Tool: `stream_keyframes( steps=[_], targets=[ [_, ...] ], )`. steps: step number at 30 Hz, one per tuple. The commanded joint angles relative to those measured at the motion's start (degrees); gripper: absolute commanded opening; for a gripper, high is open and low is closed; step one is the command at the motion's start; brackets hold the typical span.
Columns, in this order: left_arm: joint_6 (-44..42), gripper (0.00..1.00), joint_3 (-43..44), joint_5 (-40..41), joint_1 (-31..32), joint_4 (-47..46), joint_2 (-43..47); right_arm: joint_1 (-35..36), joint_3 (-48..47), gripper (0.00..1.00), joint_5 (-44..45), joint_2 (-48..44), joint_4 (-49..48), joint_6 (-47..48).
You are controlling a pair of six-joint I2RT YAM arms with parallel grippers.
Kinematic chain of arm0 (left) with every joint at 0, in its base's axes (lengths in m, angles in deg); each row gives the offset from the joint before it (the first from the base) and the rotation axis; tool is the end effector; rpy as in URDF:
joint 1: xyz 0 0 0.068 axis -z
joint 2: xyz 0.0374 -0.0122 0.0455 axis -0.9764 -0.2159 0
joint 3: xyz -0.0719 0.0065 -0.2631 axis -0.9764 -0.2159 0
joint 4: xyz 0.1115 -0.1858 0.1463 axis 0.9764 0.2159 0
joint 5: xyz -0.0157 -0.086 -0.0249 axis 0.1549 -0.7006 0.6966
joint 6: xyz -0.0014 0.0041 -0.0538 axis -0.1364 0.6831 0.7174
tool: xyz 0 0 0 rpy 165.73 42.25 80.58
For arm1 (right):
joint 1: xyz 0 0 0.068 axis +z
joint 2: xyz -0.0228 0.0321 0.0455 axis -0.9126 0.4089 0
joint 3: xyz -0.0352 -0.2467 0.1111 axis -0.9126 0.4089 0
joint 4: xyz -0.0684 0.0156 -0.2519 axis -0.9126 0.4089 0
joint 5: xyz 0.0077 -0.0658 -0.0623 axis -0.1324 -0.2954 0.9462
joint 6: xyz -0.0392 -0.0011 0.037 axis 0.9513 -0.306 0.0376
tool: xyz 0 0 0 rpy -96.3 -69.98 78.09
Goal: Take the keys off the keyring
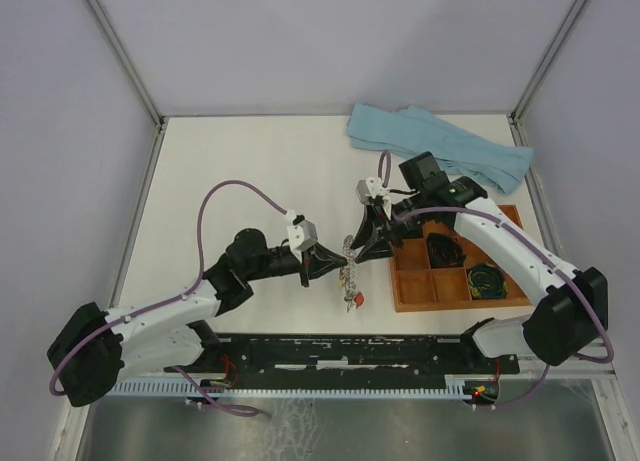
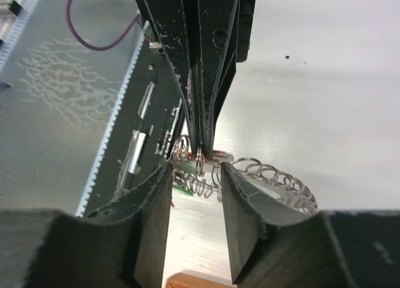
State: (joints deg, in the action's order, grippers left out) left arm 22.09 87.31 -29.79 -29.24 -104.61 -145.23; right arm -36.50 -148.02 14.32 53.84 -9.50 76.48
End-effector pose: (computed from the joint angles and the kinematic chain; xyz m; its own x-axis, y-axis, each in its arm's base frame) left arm 0.1366 -0.1805 0.2471 -0.0940 -0.0313 -0.9951 0.9768 0.1904 -0.0983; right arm 0.2166 0.1600 0.3040 -0.2042 -0.3667 -0.9076 -0.9350 -0.2015 0.2918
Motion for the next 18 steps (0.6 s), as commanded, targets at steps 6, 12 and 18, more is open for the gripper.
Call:
stream_keyframes(
  steps=[6, 12, 18],
  targets=[
    [-14.79, 0.03, 24.06, 4.67, 0.43, 45.89, 3.19, 0.11, -7.48, 0.55, 7.77, -2.34, 11.74, 12.05],
    [-18.85, 0.03, 41.26, 5.29, 0.57, 66.51, -6.45, 0.07, -5.21, 0.55, 7.14, -2.82, 1.30, 1.20],
    [-21.16, 0.03, 53.51, 5.82, 0.59, 77.79, -14.16, 0.05, -4.10, 0.47, 2.24, -2.72, -2.29, -3.09]
  ],
)
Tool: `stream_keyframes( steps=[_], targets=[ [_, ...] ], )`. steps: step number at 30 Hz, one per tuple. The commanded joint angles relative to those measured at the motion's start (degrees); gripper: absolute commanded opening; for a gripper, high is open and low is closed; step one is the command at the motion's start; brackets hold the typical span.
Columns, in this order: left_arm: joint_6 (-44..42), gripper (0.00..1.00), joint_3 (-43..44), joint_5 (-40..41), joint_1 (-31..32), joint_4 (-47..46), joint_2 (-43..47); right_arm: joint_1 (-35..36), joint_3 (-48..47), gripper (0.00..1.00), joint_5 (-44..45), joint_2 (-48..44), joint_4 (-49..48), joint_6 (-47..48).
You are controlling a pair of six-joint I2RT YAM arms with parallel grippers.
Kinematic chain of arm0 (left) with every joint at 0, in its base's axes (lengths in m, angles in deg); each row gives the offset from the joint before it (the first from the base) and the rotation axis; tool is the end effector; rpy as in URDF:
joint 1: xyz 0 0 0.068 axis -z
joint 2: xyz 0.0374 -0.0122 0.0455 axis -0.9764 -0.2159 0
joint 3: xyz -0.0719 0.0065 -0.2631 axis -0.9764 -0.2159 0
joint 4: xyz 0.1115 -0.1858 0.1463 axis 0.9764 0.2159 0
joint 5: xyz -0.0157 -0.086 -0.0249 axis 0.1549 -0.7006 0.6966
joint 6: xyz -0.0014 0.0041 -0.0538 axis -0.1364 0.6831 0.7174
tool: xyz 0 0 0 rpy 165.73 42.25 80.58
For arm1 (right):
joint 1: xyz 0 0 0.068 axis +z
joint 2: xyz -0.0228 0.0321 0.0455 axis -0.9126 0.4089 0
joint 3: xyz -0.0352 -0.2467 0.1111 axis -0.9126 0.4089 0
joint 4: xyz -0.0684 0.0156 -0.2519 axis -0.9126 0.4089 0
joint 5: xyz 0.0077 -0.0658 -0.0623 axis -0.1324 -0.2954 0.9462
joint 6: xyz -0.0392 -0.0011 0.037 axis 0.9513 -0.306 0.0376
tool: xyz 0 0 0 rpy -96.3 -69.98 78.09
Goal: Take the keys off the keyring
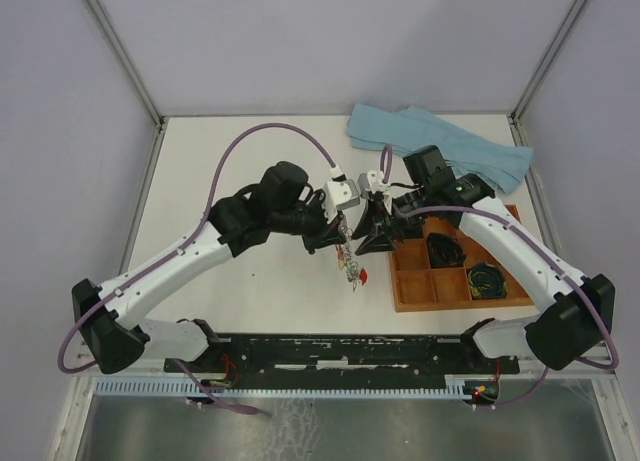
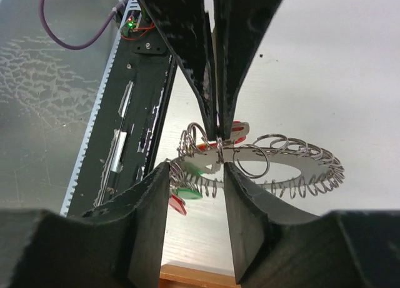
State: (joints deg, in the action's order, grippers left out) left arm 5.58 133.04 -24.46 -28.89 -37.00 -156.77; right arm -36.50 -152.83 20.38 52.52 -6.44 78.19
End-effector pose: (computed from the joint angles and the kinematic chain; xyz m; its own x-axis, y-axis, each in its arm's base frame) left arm 0.1688 -0.2148 0.3579 -0.1838 0.4568 -0.8704 0.9658 0.2488 -0.0734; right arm 0.2156 0.1577 0.3295 -0.1169 -0.3976 -0.9101 -0.9716 -0.1442 0.1878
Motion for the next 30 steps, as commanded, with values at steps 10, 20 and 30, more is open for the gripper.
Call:
stream_keyframes(
  steps=[10, 20, 30],
  targets=[
    [-6.57, 0.03, 13.38, -1.47, 0.12, 12.67, -4.68, 0.06, 5.00, 0.36, -7.39, -0.85, -14.68, -12.38],
    [-6.10, 0.03, 10.53, -3.25, -0.62, 10.55, -3.12, -1.37, 7.80, 0.36, -9.58, -1.08, -25.61, -22.40],
    [-4.04, 0.03, 6.45, -6.89, -2.96, 5.76, -1.54, -2.05, 9.83, 0.31, -11.03, -1.47, -31.38, -27.74]
  ],
)
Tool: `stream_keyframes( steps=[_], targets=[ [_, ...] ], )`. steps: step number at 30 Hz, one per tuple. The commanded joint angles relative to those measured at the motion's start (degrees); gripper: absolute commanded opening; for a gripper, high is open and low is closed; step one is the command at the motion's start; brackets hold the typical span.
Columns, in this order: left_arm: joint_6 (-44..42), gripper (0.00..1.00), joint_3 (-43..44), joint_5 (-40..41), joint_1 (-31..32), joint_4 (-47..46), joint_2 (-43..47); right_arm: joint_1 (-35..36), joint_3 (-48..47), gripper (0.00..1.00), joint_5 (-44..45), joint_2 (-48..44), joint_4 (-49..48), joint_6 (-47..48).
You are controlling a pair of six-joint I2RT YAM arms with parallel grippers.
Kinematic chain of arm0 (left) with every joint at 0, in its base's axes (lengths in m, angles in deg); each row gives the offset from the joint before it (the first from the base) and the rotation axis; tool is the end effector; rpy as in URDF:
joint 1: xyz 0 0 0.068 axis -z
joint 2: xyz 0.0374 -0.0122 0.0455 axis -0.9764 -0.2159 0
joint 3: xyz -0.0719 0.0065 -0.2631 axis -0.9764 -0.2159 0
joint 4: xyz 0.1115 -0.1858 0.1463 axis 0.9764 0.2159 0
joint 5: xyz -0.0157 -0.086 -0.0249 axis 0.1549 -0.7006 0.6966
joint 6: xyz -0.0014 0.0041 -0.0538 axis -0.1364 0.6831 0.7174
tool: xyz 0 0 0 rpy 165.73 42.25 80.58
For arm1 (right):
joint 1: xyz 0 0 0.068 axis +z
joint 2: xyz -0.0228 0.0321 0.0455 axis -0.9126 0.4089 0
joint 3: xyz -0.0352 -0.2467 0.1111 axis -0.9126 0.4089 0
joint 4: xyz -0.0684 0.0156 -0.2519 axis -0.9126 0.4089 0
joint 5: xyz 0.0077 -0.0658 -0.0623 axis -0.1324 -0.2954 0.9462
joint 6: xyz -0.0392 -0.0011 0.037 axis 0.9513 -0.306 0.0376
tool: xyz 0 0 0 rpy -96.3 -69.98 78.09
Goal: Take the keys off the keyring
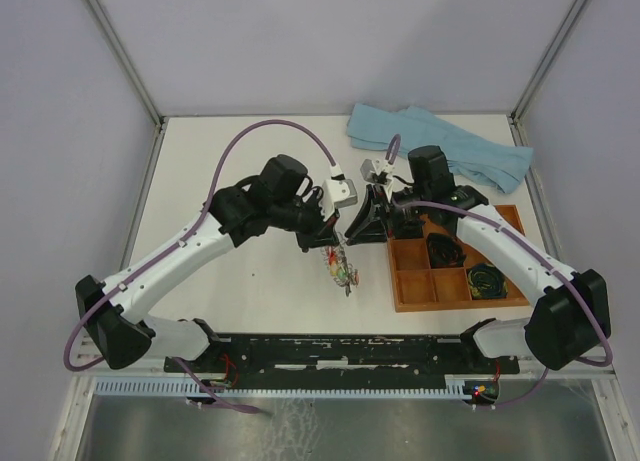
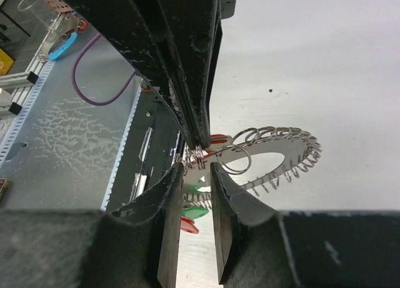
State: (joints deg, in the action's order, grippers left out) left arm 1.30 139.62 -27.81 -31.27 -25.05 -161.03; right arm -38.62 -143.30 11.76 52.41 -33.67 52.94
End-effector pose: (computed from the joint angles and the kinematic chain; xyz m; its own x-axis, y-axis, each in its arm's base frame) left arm 0.1797 -0.2125 0.3598 -0.2257 0.5585 -0.7982 0.9687 0.2157 -0.1230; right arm 0.2357 0.1593 0.3105 -0.3106 -0.2475 -0.9178 -0.9274 -0.1330 0.3497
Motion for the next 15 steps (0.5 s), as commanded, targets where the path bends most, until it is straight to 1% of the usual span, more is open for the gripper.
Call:
stream_keyframes(
  steps=[1, 11, 15],
  targets=[
    [0.30, 0.03, -0.32, -3.81, -0.75, -6.52, 2.87, 0.21, 0.37, 0.32, -2.40, -1.28, -4.51, -2.75],
    [1.08, 0.03, -1.34, -5.17, -1.34, -8.53, 2.93, 1.88, 1.48, 0.30, -1.45, -0.43, -7.18, -4.67],
    [1.17, 0.03, -1.44, -5.61, -1.46, -8.81, 2.92, 1.85, 1.53, 0.17, -1.68, -0.52, -7.28, -4.77]
  ],
)
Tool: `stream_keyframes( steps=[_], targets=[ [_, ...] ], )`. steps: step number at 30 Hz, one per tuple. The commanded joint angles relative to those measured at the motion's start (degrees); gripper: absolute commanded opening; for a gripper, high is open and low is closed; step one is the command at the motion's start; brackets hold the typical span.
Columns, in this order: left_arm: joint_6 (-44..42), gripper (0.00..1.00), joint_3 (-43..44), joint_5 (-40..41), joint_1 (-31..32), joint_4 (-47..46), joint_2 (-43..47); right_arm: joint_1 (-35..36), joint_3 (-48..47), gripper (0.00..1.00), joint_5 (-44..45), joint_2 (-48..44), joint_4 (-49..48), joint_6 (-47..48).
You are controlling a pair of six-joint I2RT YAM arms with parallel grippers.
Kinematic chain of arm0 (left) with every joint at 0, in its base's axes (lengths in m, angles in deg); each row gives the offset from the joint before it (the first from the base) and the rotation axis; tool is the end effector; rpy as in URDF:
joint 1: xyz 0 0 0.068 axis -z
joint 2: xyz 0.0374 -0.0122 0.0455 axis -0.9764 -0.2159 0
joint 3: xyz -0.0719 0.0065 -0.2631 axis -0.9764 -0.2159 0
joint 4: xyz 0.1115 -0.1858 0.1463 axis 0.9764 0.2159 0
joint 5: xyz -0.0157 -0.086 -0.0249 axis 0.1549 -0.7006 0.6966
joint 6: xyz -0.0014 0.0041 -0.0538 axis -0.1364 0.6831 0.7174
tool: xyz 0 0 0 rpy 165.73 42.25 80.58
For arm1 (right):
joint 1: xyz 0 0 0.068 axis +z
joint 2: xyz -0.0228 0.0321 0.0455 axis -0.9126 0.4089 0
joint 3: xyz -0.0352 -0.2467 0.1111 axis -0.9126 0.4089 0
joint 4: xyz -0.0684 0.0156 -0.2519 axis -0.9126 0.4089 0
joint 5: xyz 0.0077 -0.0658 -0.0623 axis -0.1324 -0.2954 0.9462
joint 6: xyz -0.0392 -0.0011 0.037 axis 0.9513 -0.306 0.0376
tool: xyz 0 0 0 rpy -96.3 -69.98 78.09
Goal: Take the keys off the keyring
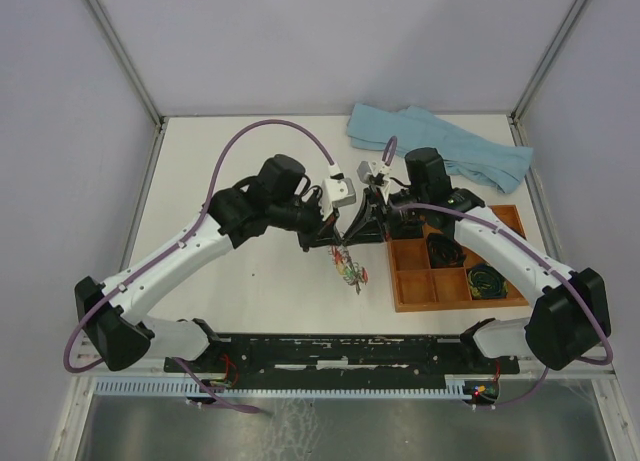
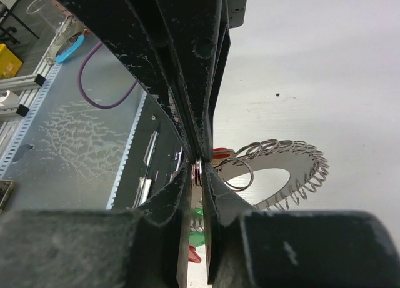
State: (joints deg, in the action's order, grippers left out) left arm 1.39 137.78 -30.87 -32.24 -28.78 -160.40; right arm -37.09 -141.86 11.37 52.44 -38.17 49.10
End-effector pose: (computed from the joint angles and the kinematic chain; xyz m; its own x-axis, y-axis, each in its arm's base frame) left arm 0.1826 -0.2111 0.3580 -0.2101 0.5178 -0.8293 0.9738 0.1867 -0.1302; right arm 0.2332 0.1667 0.3079 -0.3234 -0.2415 -0.9149 -0.9175 -0.1566 0.3657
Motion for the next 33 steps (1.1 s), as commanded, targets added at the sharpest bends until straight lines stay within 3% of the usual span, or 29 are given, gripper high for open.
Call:
stream_keyframes(
  steps=[1, 5, 10, 15, 27, 33],
  targets=[
    [1.10, 0.03, 0.37, -2.63, -0.52, -5.18, 2.29, 0.38, -0.03, 0.13, -1.45, -0.60, -2.72, -0.85],
    [1.23, 0.03, 0.17, -2.76, -0.58, -5.26, 2.45, 0.35, -0.67, 0.01, -2.01, -0.76, -0.33, 1.48],
    [3.14, 0.04, -2.78, -3.36, -1.05, -10.67, 4.59, 0.35, -1.96, 0.01, -2.29, -0.77, 3.35, 4.55],
    [9.21, 0.28, -12.19, -3.97, -1.38, -22.92, 9.43, 0.37, -2.49, 0.01, -3.32, -0.39, 4.18, 4.79],
    [21.12, 0.64, -43.32, 3.39, -1.38, -64.48, 31.49, 0.27, -5.01, 0.01, -5.25, -0.06, 12.73, 12.29],
    [24.59, 0.68, -55.50, 6.85, -1.35, -78.36, 38.23, 0.04, -5.92, 0.01, -5.50, 0.24, 17.90, 17.76]
  ],
)
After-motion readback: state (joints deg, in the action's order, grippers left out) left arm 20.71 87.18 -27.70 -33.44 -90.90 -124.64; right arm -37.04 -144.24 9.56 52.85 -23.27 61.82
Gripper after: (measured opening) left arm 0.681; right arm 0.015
